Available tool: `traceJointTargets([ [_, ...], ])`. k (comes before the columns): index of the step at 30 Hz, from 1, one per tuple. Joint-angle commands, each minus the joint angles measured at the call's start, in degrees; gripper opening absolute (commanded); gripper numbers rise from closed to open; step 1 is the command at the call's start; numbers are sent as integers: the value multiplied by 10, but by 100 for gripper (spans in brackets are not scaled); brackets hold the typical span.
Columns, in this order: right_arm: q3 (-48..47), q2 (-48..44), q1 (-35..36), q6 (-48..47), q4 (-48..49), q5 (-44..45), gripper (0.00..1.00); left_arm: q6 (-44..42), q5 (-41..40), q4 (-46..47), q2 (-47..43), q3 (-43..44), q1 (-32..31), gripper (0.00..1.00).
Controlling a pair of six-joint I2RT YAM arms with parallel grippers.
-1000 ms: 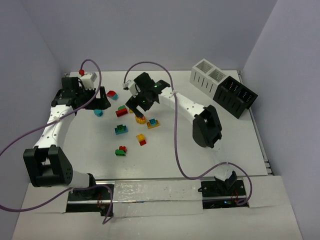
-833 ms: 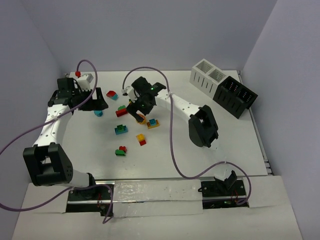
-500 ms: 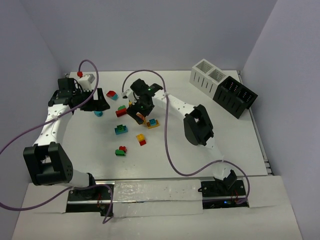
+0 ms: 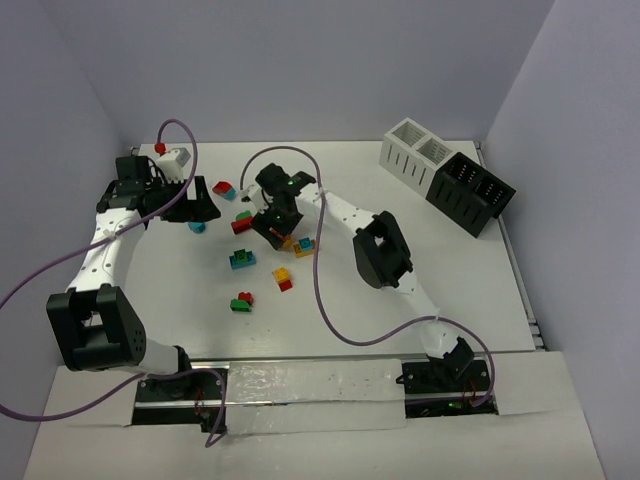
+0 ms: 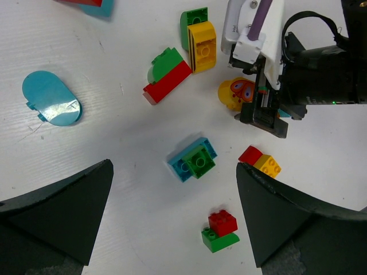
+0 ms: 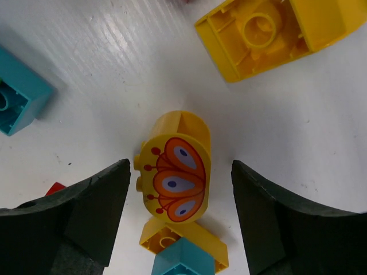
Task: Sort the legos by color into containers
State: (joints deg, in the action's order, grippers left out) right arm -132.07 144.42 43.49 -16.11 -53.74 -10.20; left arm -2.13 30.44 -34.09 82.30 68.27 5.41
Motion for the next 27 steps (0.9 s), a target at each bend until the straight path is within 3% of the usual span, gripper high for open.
traceJointTargets([
  [1,-43,11,3,-4,-4,-6,76,3,13,7,-2,9,2,99],
  [7,-54,19,6,-9,-12,-7,56,3,10,9,1,11,2,99],
  [10,-23,-2,5,-12,-5,-5,35,5,9,14,2,14,2,99],
  [17,6,-70,-21,5,4,-21,8,2,18,14,21,40,3,99],
  [21,36,-144,-67,62,63,-47,0,1,28,22,25,51,2,99],
  [27,184,-284,-153,191,304,-62,0,36,20,92,-5,22,1,99],
])
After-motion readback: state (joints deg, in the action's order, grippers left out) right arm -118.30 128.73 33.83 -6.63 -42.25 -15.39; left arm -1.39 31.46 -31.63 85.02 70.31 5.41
